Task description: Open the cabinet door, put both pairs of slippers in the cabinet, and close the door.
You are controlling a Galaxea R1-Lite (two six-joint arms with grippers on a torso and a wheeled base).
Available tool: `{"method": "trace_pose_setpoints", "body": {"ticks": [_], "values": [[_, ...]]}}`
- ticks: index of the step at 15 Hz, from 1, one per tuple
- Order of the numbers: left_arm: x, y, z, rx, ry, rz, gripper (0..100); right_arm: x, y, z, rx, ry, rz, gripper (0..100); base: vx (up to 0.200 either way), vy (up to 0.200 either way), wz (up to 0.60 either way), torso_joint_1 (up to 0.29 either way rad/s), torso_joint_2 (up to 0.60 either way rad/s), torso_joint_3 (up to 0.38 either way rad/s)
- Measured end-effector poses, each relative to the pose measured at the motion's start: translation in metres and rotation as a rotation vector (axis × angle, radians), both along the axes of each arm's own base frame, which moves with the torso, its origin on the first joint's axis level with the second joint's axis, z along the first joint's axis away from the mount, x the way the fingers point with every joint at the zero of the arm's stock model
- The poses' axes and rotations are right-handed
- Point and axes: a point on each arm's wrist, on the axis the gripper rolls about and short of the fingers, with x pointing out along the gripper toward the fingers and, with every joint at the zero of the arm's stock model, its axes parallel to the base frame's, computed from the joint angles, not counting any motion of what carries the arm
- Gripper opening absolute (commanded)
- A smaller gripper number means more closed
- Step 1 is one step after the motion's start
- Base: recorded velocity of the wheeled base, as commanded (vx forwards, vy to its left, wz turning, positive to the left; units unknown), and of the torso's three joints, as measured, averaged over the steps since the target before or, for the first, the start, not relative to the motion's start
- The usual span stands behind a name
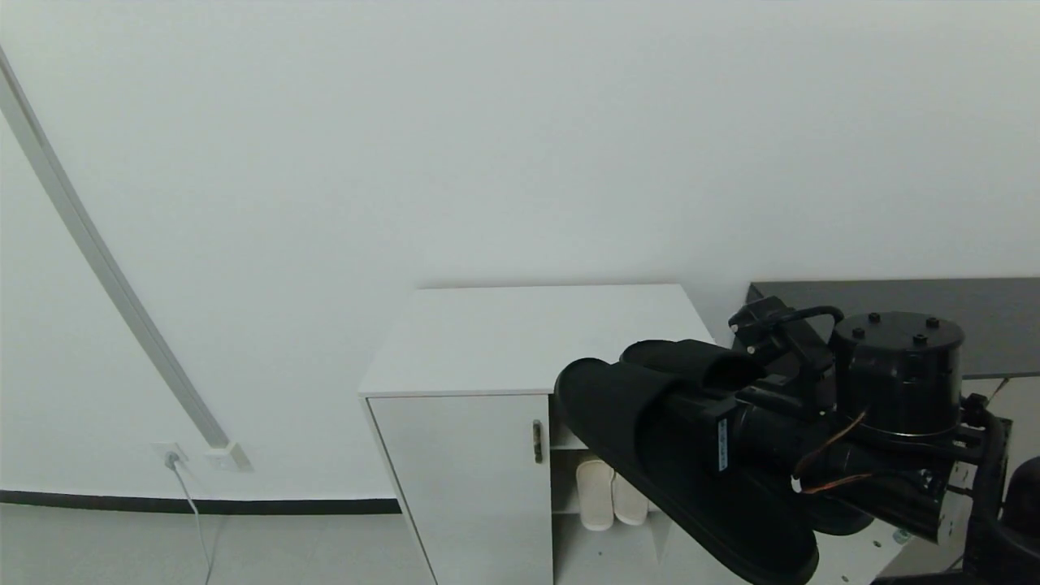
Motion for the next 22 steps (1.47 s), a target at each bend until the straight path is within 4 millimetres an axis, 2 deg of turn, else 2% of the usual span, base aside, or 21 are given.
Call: {"method": "trace_pose_setpoints", "body": {"ticks": [16, 22], "values": [[0.0, 0.0, 0.0, 0.0, 0.0, 0.0, 0, -0.004, -0.004, -0.015, -0.036, -0.041, 0.018, 0, 0.0, 0.0, 0.0, 0.0, 0.0, 0.0], [0.0, 0.0, 0.0, -0.001, 0.0, 0.0, 0, -0.006, -0.003, -0.017, -0.041, -0.035, 0.028, 0, 0.0, 0.0, 0.0, -0.13, 0.29, 0.156]]}}
